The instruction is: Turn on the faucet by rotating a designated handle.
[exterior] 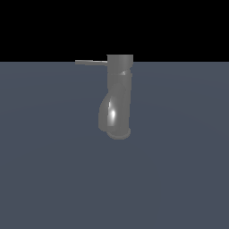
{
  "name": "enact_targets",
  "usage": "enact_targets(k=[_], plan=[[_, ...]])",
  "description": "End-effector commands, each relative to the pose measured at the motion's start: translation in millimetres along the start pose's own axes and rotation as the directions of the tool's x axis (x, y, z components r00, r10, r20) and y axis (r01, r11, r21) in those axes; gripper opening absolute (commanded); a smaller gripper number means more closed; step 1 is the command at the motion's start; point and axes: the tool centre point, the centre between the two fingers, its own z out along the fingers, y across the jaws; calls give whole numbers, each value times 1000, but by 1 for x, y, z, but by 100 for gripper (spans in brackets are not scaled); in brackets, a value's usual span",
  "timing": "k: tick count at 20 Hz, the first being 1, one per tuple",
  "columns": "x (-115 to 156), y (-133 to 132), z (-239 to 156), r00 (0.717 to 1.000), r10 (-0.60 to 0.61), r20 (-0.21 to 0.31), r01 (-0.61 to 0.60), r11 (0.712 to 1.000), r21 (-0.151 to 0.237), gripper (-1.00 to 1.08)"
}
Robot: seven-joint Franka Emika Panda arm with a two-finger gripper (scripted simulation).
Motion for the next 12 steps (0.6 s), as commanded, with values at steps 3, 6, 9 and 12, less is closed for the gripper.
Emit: enact_targets(k=[3, 6, 9, 12], plan=[[9, -19, 13, 995, 98, 2, -98, 995, 0, -100], [16, -32, 21, 987, 163, 3, -163, 987, 0, -100], [24, -44, 30, 974, 227, 4, -227, 974, 0, -100], [33, -55, 38, 957, 290, 5, -290, 957, 0, -100]])
